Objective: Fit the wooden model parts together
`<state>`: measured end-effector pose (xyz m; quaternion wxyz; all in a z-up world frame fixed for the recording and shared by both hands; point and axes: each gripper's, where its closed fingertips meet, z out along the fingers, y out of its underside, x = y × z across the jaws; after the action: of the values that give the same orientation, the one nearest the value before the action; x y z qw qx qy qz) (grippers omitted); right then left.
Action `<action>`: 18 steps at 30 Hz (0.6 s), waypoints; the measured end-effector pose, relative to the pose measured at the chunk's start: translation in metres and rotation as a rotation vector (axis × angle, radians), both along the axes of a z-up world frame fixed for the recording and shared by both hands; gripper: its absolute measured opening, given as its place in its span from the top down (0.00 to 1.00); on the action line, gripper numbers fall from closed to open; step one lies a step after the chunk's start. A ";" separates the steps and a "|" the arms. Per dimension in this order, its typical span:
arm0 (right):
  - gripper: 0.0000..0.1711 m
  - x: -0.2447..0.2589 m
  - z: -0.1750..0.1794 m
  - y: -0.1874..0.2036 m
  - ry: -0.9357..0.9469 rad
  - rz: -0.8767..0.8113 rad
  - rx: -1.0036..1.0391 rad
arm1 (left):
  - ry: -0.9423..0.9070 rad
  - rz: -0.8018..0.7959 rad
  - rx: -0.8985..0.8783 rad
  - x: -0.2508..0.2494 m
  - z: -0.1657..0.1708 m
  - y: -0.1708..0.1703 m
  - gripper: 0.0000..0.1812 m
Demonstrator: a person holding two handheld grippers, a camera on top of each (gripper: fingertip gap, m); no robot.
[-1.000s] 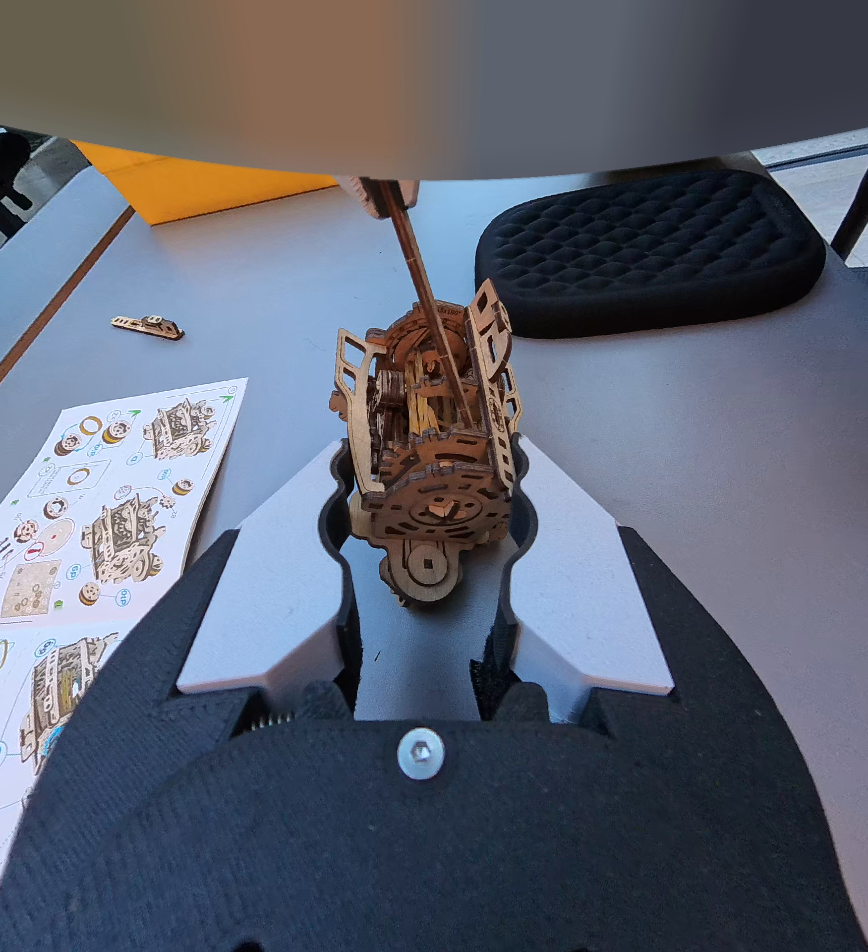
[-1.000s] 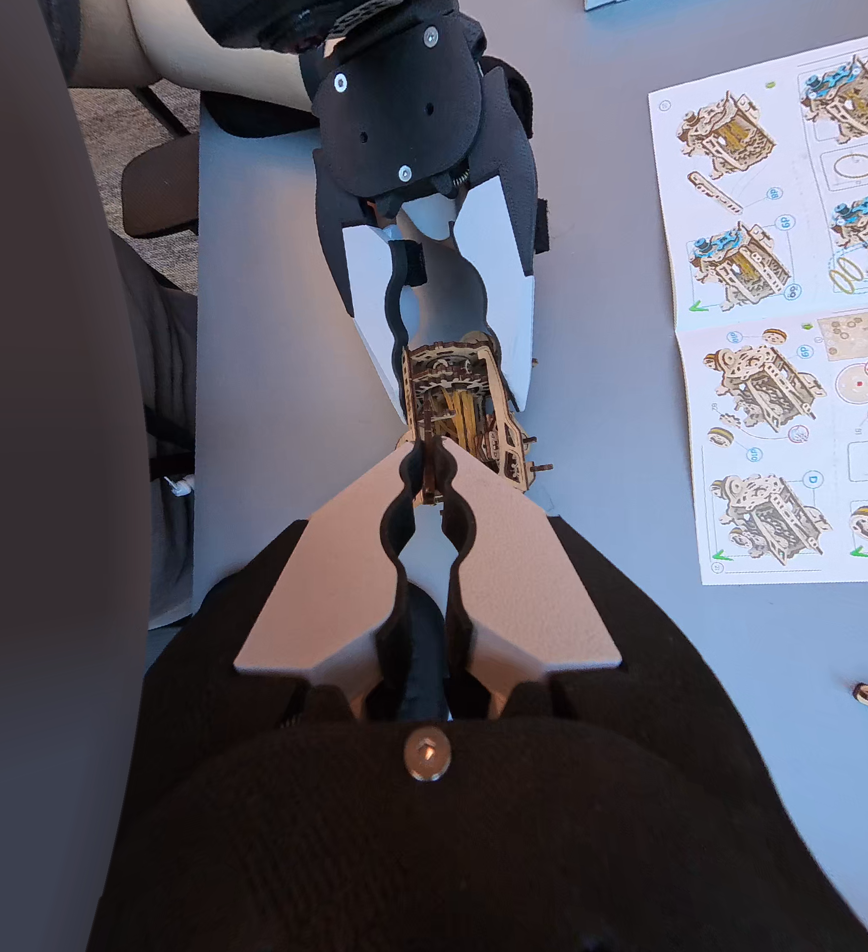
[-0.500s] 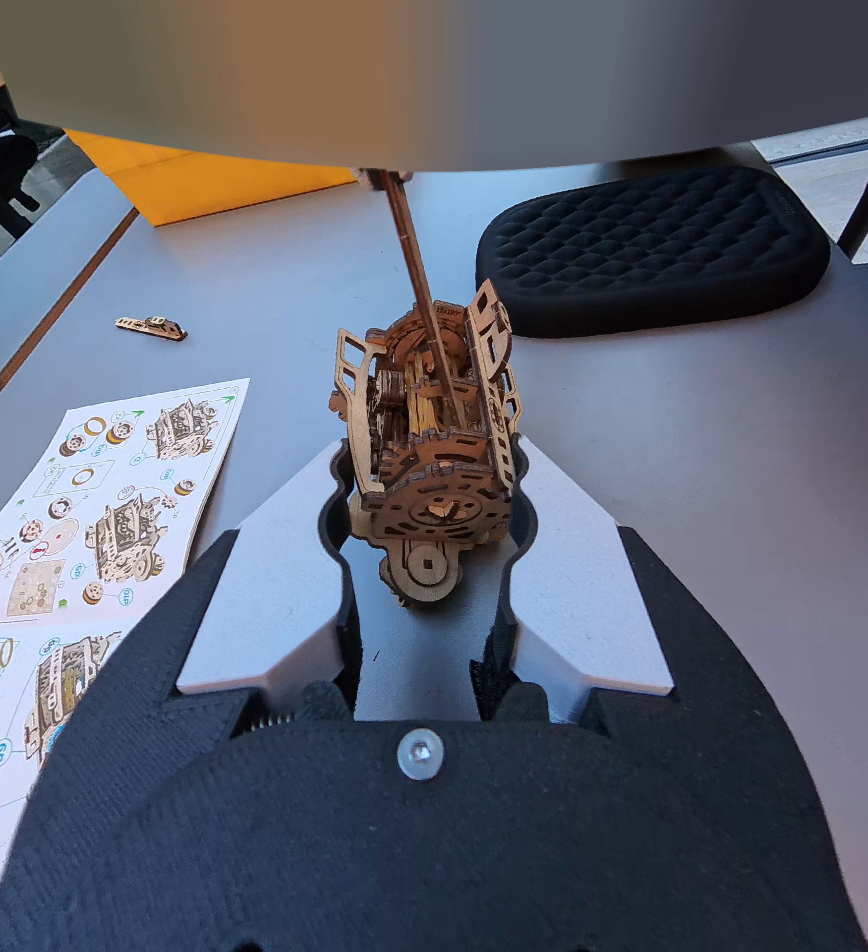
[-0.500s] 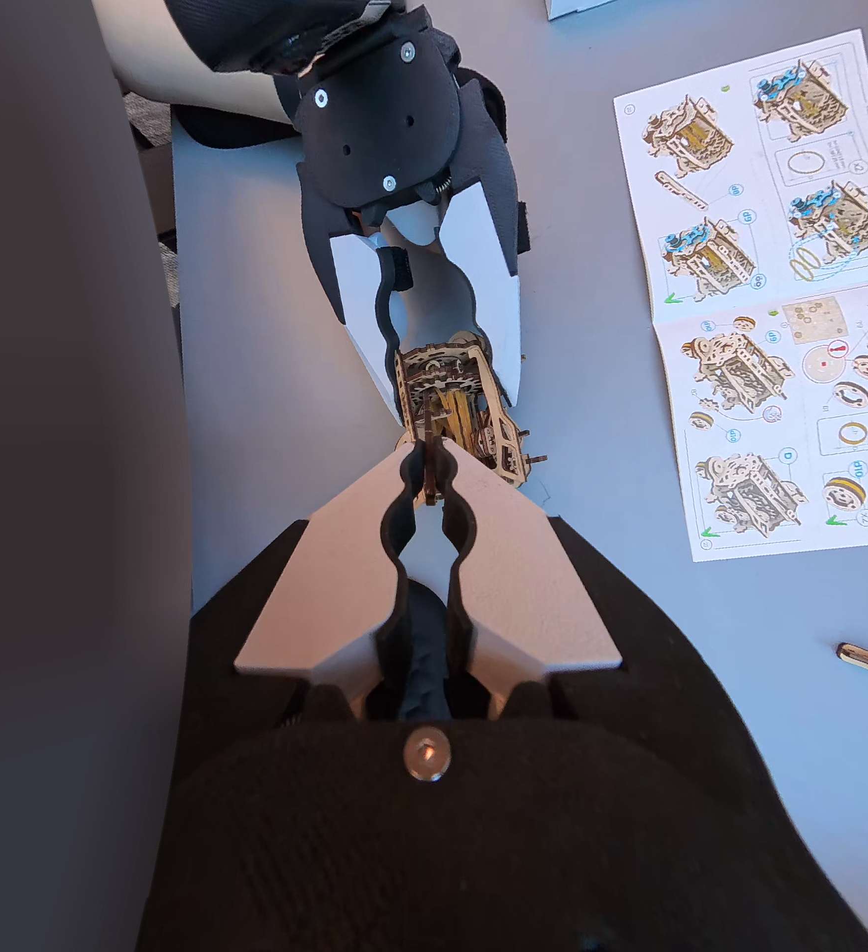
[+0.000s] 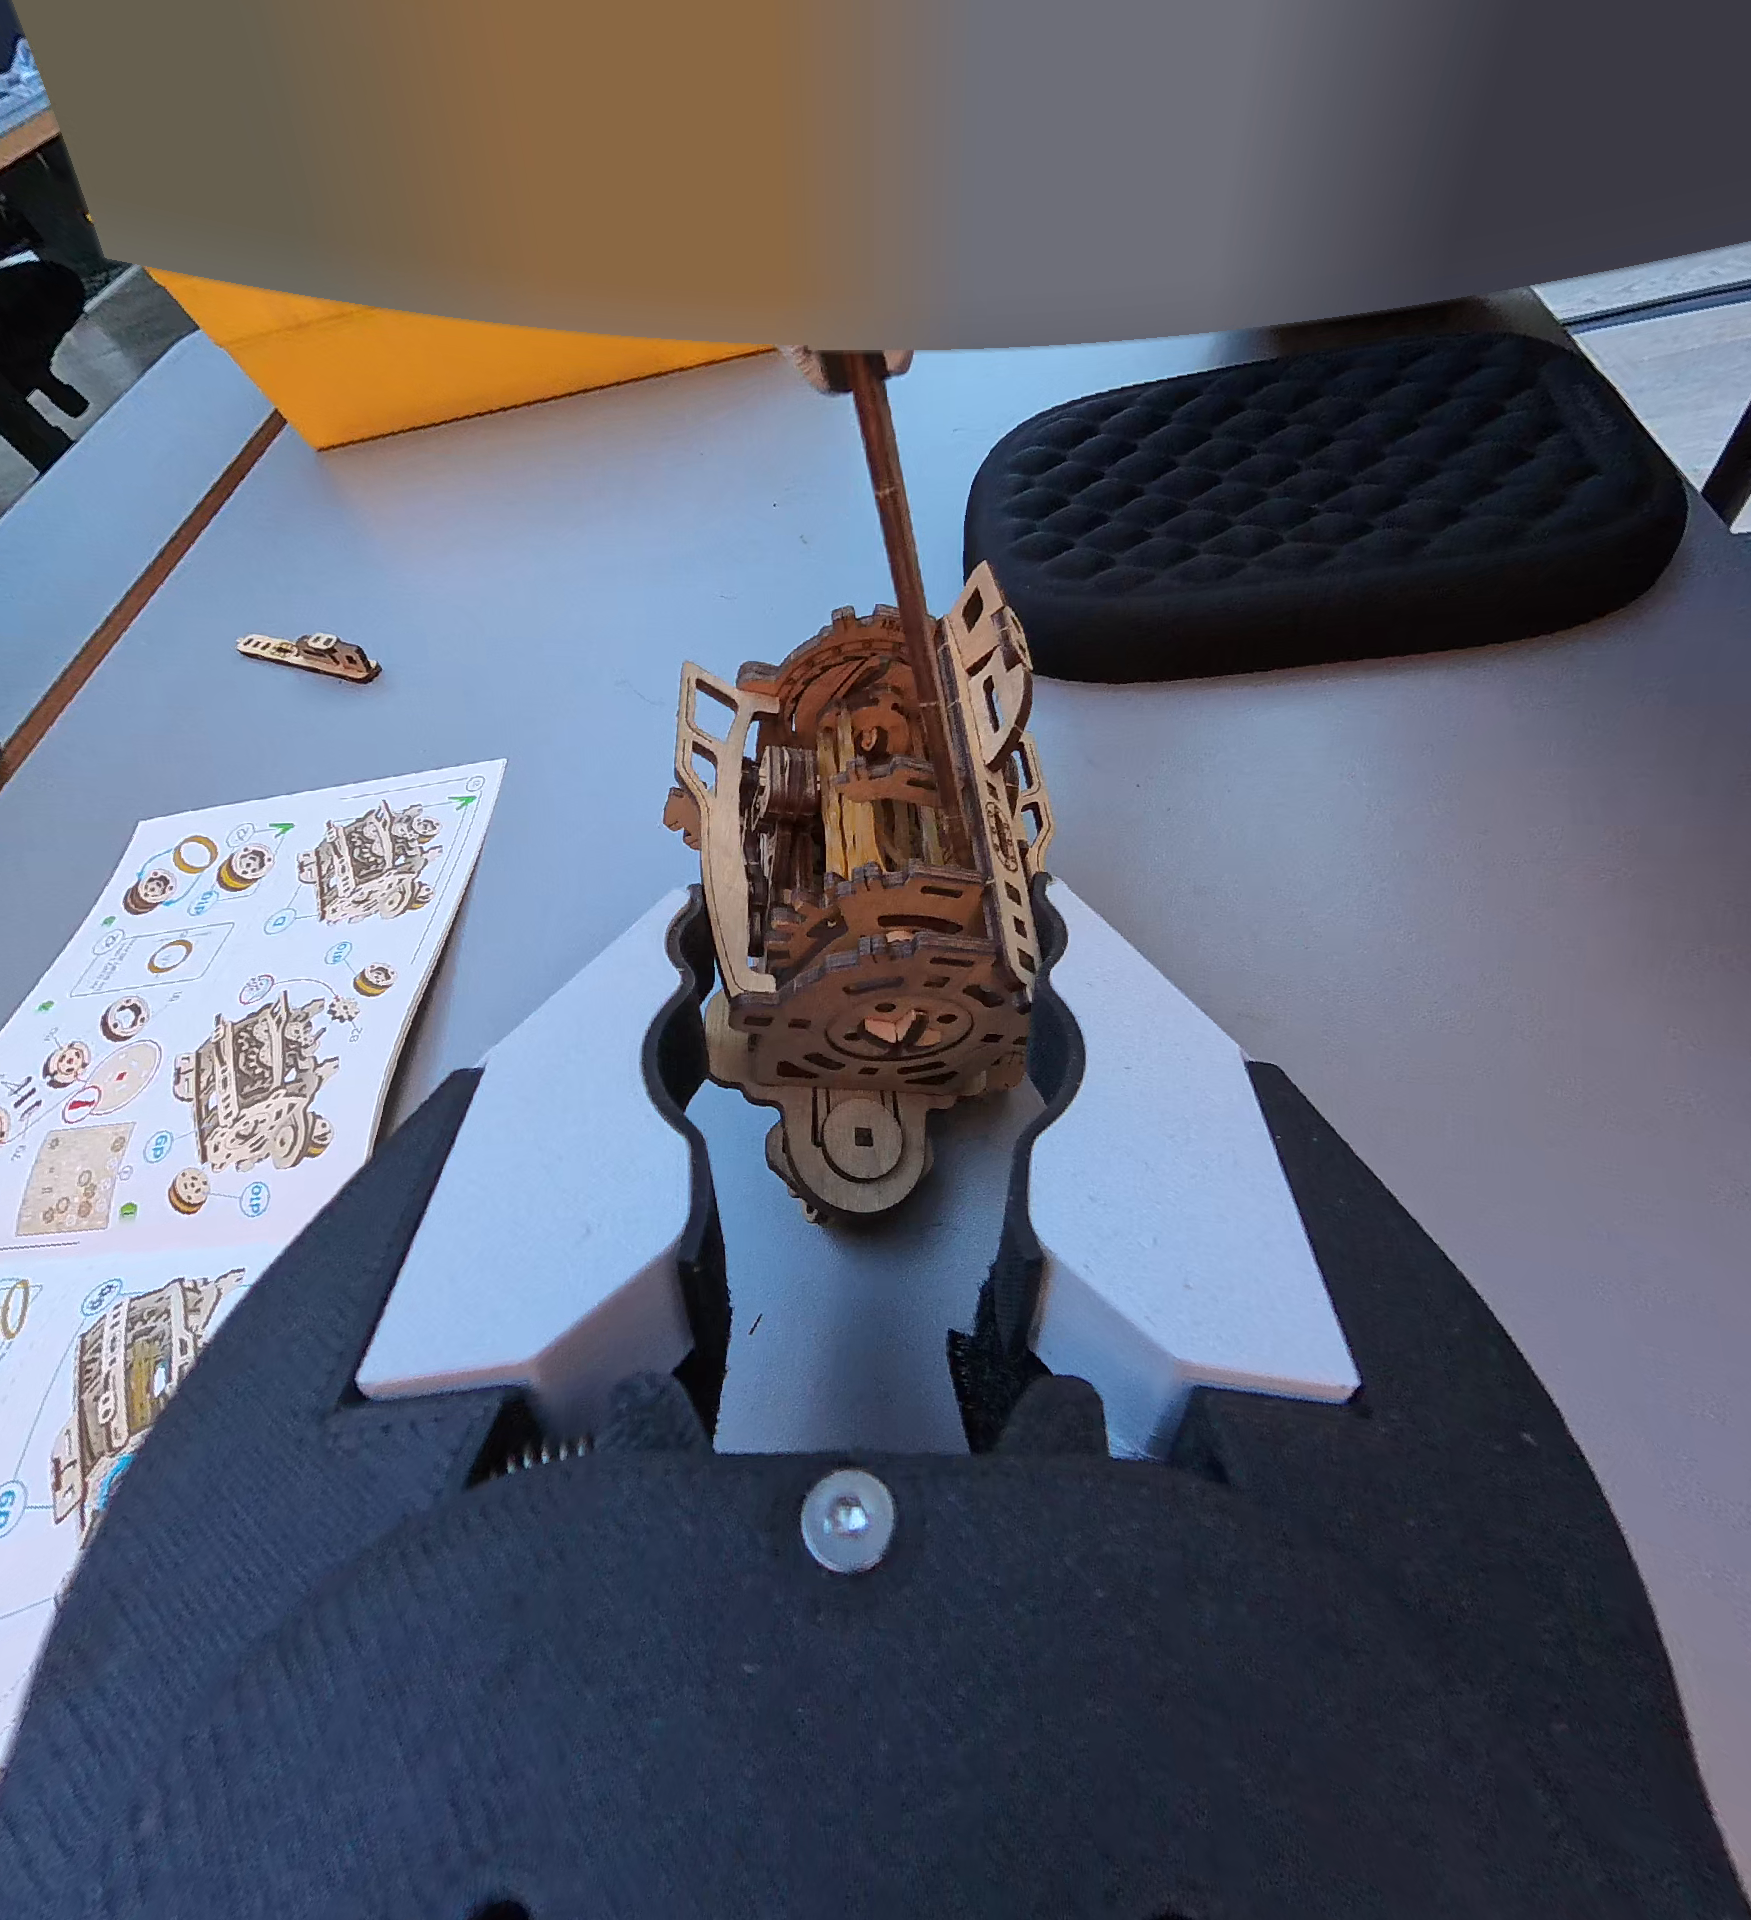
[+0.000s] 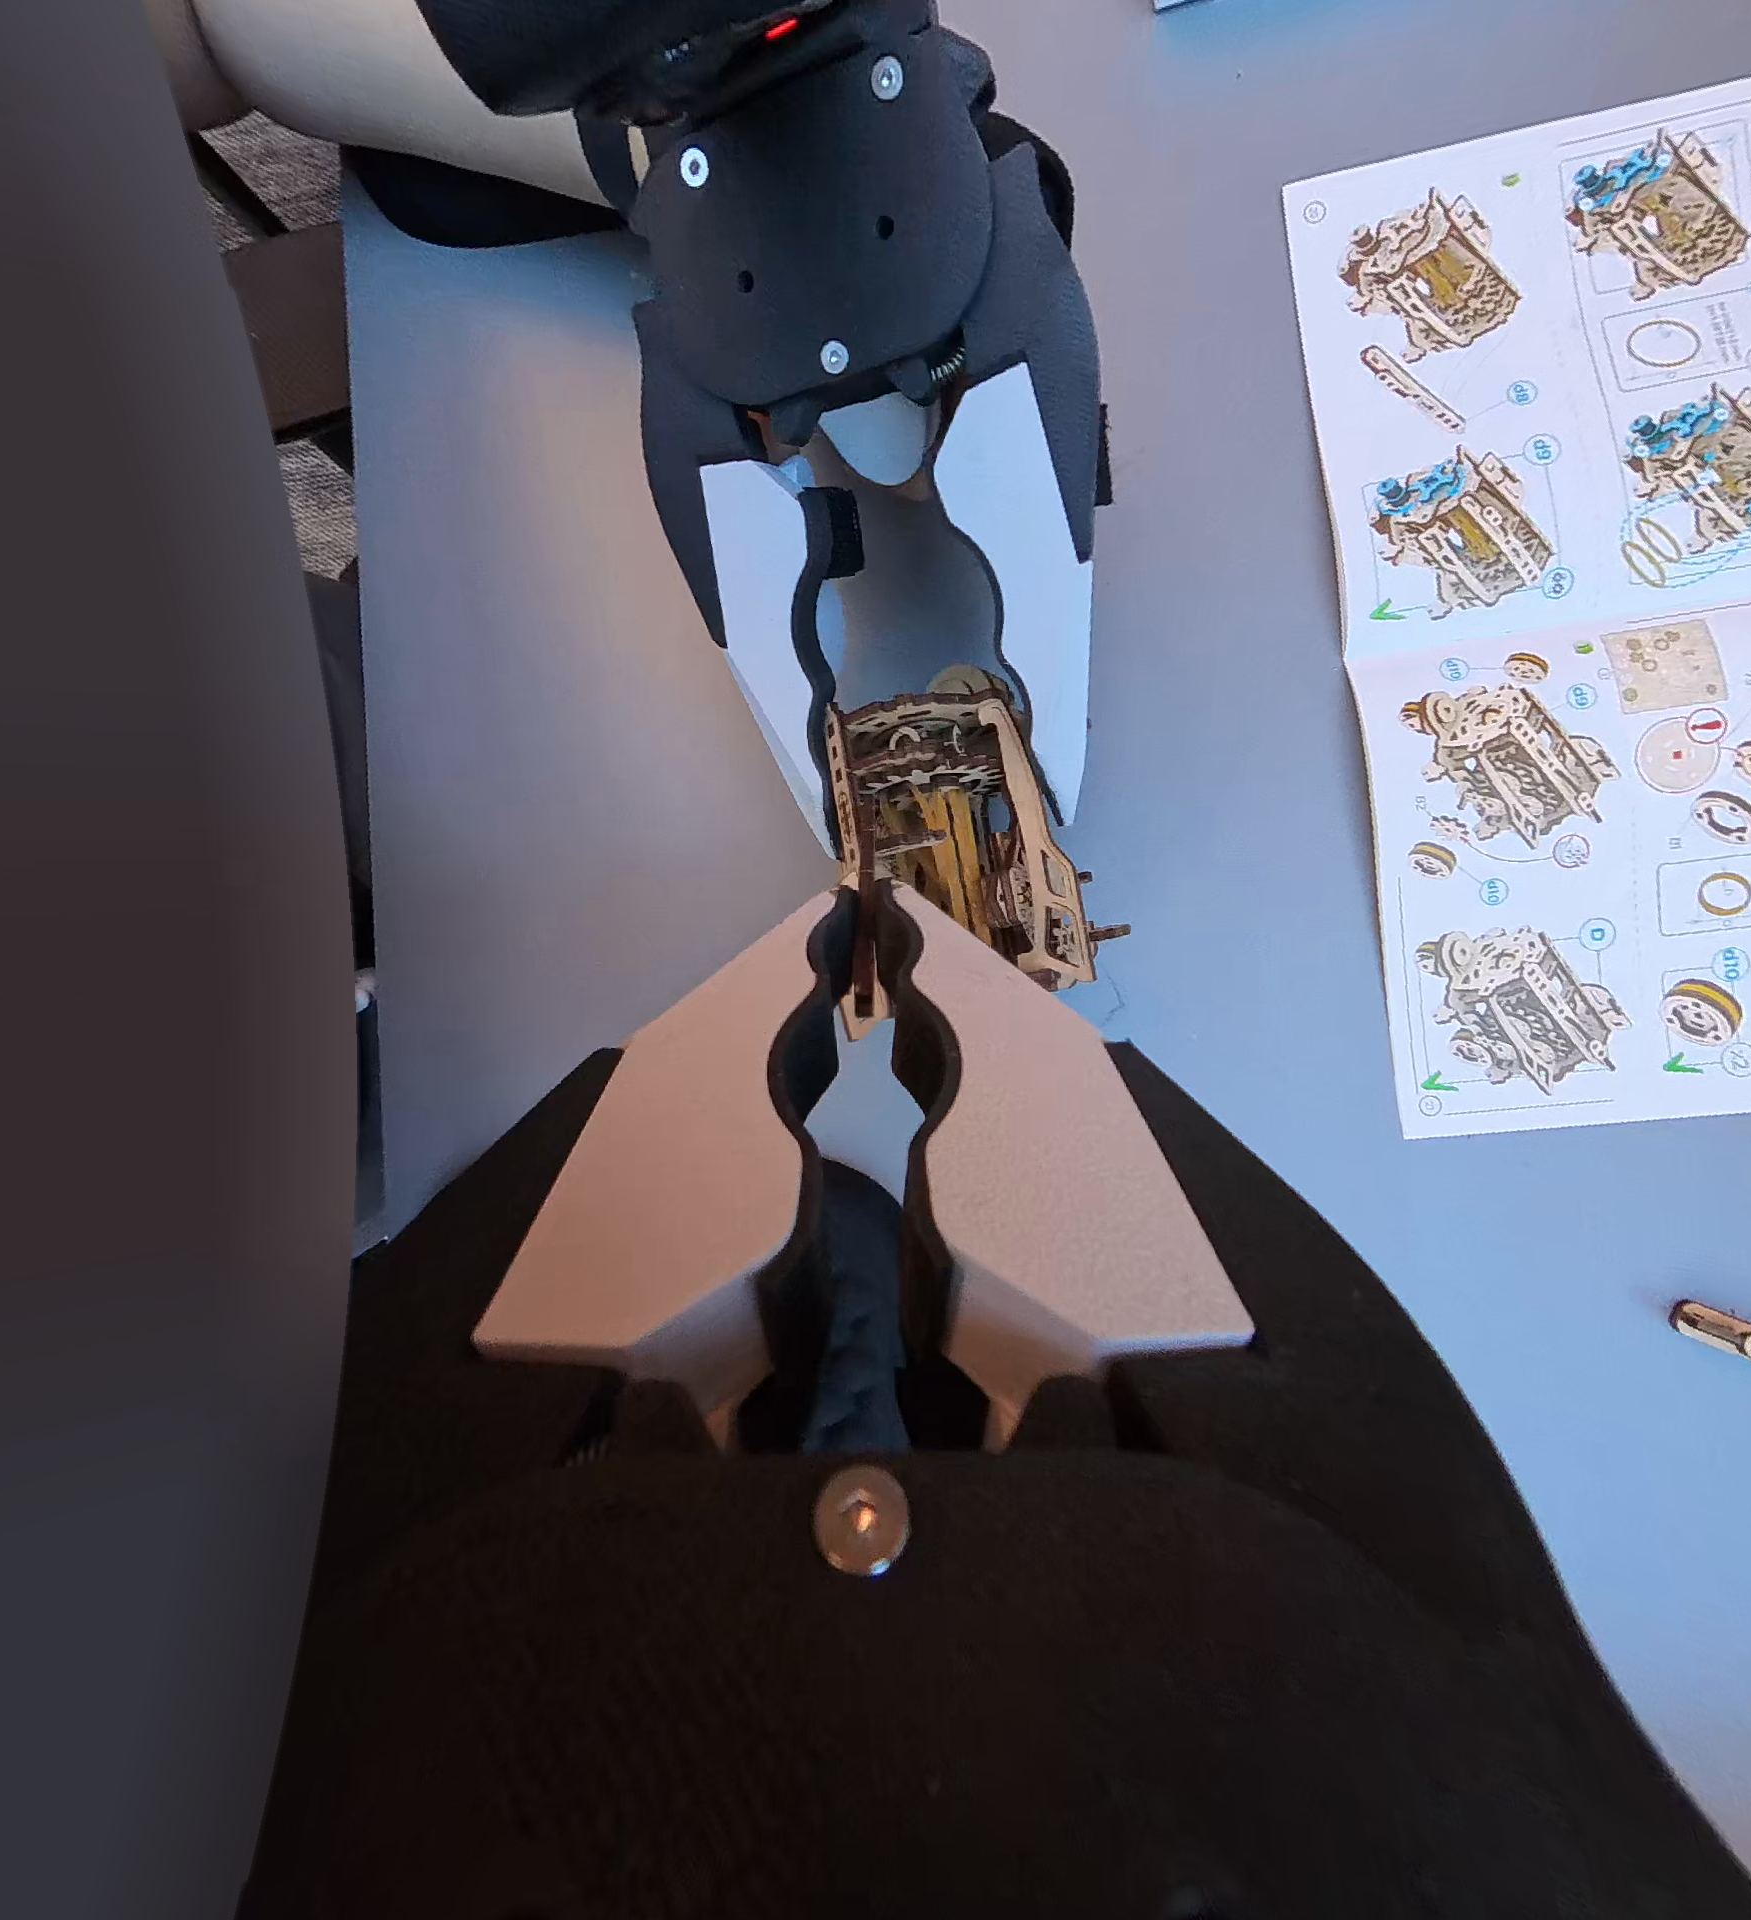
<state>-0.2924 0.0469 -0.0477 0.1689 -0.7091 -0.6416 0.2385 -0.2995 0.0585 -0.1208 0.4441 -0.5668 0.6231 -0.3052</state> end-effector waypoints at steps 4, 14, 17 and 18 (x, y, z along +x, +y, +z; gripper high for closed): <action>1.00 0.000 -0.002 0.002 -0.023 -0.012 0.023 | 0.004 0.019 -0.002 0.001 0.000 0.001 0.67; 0.99 0.000 -0.002 0.008 -0.066 -0.077 0.138 | 0.028 0.133 -0.003 0.003 0.000 0.009 0.67; 0.99 -0.003 0.000 0.008 -0.042 -0.077 0.134 | 0.033 0.145 0.002 0.003 0.000 0.009 0.67; 0.99 -0.004 0.001 0.008 -0.034 -0.081 0.135 | 0.033 0.146 0.006 0.003 0.000 0.009 0.67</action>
<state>-0.2962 0.0551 -0.0466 0.2148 -0.7256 -0.6297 0.1756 -0.2964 0.0674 -0.1208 0.4565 -0.6143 0.5884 -0.2608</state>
